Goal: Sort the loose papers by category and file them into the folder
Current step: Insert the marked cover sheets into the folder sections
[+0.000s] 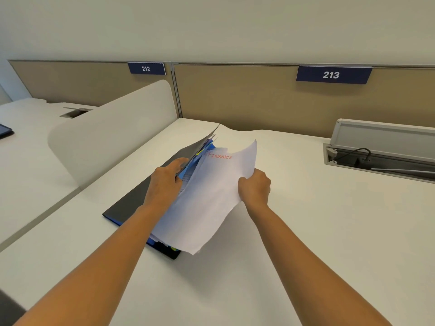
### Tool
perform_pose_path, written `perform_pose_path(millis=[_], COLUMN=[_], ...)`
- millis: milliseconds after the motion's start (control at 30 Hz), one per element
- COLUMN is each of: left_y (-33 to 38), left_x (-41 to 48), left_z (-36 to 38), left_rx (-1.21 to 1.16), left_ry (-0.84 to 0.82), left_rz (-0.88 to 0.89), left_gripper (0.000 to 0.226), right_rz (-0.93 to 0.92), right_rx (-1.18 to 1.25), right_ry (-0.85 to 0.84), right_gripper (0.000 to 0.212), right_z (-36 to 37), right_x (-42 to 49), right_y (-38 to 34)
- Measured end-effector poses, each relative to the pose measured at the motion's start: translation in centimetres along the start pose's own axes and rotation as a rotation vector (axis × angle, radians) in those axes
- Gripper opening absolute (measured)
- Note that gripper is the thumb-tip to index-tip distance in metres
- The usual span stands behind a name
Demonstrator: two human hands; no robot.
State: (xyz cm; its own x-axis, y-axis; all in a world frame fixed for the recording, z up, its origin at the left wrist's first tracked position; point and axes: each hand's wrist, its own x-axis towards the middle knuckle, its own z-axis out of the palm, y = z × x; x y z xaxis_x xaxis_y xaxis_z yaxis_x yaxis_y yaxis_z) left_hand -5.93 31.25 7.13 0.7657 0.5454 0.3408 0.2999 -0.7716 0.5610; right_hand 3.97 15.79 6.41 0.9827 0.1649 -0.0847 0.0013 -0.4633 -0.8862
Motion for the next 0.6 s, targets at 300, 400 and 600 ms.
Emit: perform_pose_path(millis=[300,400,600], left_y=[0.1,0.4,-0.2], left_x=[0.2,0.1,0.5], left_z=[0.0,-0.2,-0.9], left_rx=[0.109,0.100,0.133], left_ry=[-0.057,-0.069,-0.071], left_rz=[0.077,0.093,0.117], left_gripper=[0.051,0.050,0.047], right_rz=[-0.040,-0.075,-0.033], right_rx=[0.056,0.051,0.133], right_ry=[-0.043,-0.152,-0.302], right_gripper=[0.026,0.029,0.039], right_z=[2.4,4.2,5.2], right_x=[0.2,0.0,-0.5], right_y=[-1.8,-1.8,-0.6])
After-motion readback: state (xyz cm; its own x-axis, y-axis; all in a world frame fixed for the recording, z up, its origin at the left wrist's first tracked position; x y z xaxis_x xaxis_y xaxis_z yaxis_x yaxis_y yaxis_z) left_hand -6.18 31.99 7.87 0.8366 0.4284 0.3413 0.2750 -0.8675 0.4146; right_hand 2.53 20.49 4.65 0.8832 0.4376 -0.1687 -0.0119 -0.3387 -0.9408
